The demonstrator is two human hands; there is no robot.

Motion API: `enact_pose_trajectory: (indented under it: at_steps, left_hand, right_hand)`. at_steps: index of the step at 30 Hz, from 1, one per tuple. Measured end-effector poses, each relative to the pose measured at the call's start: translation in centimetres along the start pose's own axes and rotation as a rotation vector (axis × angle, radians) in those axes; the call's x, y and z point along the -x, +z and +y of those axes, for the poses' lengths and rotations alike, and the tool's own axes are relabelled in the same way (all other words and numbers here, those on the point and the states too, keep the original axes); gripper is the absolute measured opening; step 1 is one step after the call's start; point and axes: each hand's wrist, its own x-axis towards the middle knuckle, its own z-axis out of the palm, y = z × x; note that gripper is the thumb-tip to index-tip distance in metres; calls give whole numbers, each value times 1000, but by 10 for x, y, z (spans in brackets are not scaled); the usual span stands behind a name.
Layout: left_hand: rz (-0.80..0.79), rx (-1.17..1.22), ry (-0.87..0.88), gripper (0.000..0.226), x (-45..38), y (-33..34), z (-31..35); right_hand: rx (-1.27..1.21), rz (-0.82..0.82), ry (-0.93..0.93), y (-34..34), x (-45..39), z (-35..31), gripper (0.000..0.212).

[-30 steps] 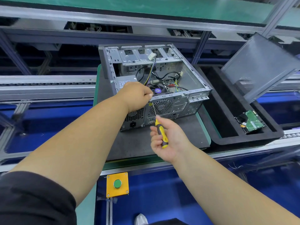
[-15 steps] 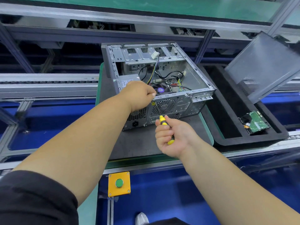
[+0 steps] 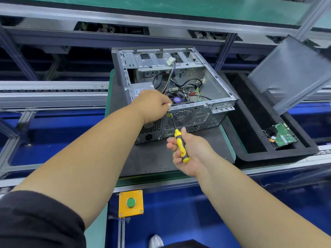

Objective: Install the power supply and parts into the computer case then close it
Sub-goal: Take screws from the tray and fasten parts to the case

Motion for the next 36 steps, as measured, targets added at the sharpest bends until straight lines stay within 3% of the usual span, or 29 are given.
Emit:
enact_pose_trajectory:
  at_steps: [3, 9, 13, 17, 23, 27, 31, 34, 36]
  left_hand:
    - [1, -6, 4, 39, -1, 1, -1]
    - [17, -4, 14, 39, 0, 3, -2]
    - [25, 13, 8, 39, -1, 4, -3]
    - [25, 21, 10, 39, -2, 4, -3]
    - [20, 4, 12, 42, -2, 4, -3]
    - [22, 3, 17, 42, -1, 3, -2]
    - [24, 1, 17, 42, 0, 2, -1]
    - [25, 7, 15, 42, 0, 2, -1]
    - [25, 11, 10, 42, 0, 1, 0]
  right_hand:
    - [-142, -102, 64, -5, -1, -5, 60]
    - [-29, 23, -70, -10, 0, -1, 32]
    - [107, 85, -64, -8, -2, 0, 49]
    - [-86, -35, 44, -10, -5, -2, 64]
    - [-72, 52, -57, -13, -4, 3, 23]
    - [70, 80, -87, -12, -3, 2, 38]
    - [4, 9, -24, -12, -2, -1, 55]
    - [-71, -30, -11, -12, -2, -2, 52]
    - [-68, 0, -35, -12, -1, -1, 37]
